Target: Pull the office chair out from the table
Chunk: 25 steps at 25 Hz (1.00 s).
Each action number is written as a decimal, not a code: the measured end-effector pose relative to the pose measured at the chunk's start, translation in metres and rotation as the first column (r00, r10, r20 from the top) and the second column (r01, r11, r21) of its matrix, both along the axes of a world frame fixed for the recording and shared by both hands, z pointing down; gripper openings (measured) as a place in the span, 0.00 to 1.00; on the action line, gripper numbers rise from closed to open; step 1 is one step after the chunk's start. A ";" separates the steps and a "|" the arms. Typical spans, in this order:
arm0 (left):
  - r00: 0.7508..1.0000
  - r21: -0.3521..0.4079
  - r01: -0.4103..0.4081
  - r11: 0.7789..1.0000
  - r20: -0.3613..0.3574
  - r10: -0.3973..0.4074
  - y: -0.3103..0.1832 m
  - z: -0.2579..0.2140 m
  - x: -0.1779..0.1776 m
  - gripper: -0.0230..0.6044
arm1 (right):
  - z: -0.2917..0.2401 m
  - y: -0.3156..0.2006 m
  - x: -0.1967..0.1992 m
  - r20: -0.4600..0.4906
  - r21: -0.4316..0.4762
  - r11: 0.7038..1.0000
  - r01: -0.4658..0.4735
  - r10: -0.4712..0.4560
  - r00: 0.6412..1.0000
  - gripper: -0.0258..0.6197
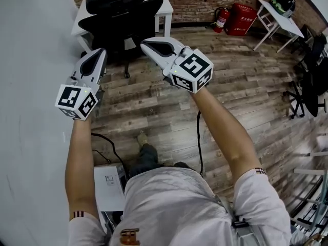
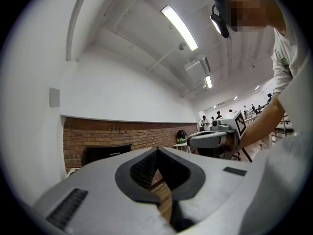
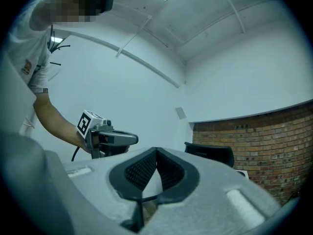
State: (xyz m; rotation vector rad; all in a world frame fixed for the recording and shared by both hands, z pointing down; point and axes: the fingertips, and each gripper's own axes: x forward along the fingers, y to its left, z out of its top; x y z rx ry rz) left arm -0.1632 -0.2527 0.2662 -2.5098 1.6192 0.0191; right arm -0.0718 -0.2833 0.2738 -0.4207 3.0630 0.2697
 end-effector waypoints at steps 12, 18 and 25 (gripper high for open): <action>0.999 0.020 -0.035 0.999 0.038 0.034 -0.118 0.000 -0.115 0.04 | -0.001 -0.119 -0.103 -0.039 0.026 0.999 -0.033 0.034 0.999 0.04; 0.997 -0.010 -0.027 1.000 0.069 0.028 -0.168 0.008 -0.154 0.04 | 0.010 -0.161 -0.130 -0.077 0.012 0.999 -0.050 0.050 0.996 0.04; 0.973 -0.092 -0.022 0.996 0.228 0.043 -0.215 0.039 -0.171 0.04 | 0.038 -0.213 -0.137 -0.211 0.055 0.996 -0.072 0.082 0.974 0.04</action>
